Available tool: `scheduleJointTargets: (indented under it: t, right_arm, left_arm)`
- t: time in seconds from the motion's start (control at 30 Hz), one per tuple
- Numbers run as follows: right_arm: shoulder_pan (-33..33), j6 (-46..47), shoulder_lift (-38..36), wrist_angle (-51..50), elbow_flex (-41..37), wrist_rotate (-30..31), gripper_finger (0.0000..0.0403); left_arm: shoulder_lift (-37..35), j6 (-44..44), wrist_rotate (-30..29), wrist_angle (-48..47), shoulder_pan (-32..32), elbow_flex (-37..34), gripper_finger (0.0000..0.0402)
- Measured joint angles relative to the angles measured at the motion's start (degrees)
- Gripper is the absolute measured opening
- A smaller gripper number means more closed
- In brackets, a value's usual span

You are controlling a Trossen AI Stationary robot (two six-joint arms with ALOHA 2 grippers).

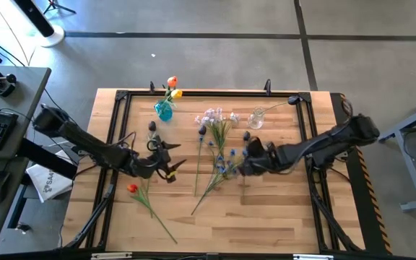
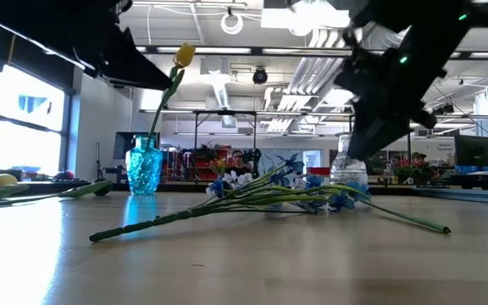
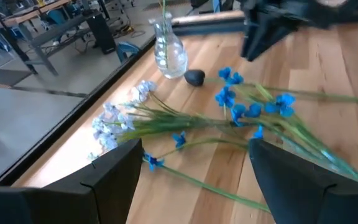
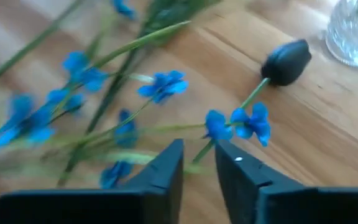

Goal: Sort flowers into vase by color
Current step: Put the black flower into the transparent vase

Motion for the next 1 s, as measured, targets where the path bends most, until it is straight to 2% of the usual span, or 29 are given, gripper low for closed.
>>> scheduleJointTargets:
  t: [0.17, 0.3, 0.67, 1.0]
  right_arm:
    - [-7.61, 0.48, 4.16, 3.17, 0.0, -6.19, 0.0157]
    - [-11.86, -0.12, 6.69, 4.17, -0.01, -8.62, 0.0167]
    - [-16.65, -4.14, 8.11, 5.51, -0.04, -9.67, 0.0111]
    - [-17.0, -6.03, 12.04, 6.78, -0.02, -10.64, 0.0077]
  left_arm:
    - [3.91, -0.01, 0.08, 0.51, 0.0, -0.02, 0.0284]
    - [5.91, -0.07, 0.07, 1.09, 0.0, -0.04, 0.0284]
    - [7.74, -1.93, 0.08, 1.31, 0.02, -0.04, 0.0284]
    - [7.74, -2.06, 0.12, 1.31, 0.15, -0.04, 0.0284]
